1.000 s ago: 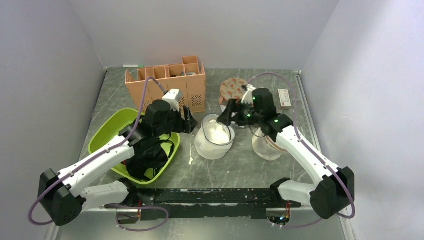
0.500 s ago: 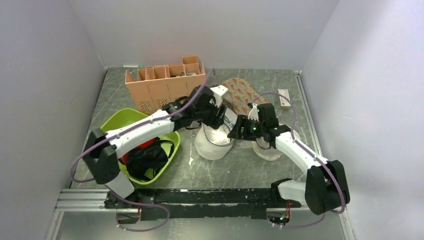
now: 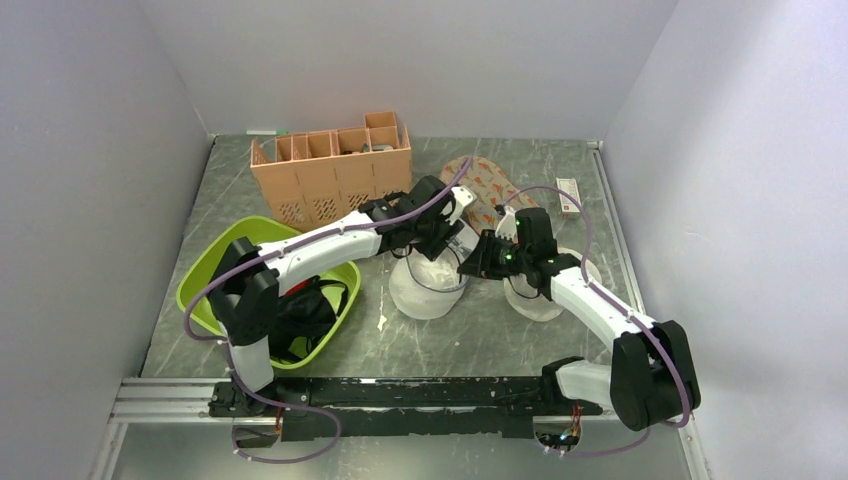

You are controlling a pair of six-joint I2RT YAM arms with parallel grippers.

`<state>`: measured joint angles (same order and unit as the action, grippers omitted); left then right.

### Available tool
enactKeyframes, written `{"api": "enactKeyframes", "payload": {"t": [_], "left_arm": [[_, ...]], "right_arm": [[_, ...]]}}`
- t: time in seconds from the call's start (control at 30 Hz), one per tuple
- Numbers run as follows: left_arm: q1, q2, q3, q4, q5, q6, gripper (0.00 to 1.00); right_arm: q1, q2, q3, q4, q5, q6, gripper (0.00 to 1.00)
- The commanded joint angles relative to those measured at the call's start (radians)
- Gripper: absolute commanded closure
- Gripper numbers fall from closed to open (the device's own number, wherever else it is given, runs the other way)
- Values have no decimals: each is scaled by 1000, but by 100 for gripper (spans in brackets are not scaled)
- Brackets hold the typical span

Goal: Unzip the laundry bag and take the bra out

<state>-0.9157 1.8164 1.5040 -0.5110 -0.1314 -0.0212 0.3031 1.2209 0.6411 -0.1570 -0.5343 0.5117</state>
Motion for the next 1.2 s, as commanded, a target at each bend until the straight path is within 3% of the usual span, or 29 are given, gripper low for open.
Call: {"api": "enactKeyframes", "payload": {"t": [0.0,0.43,0.6,0.83,1.17], "left_arm": [[-7,-4,-18,32,-55,33,36],[-6,87,17,31,-66,52,42],[-10,89,31,12,-73,42,62],[-33,-113,-41,66,27,33,93],[-45,-405,-175,130,124,-42,93]], "right_arm": [[1,4,15,21,-14,-2,80],[1,-18,-3,30,-16,16,91],[2,-17,-2,24,-18,12,95],[3,-19,2,32,-10,14,100],[3,-21,-3,65,12,39,100]]}}
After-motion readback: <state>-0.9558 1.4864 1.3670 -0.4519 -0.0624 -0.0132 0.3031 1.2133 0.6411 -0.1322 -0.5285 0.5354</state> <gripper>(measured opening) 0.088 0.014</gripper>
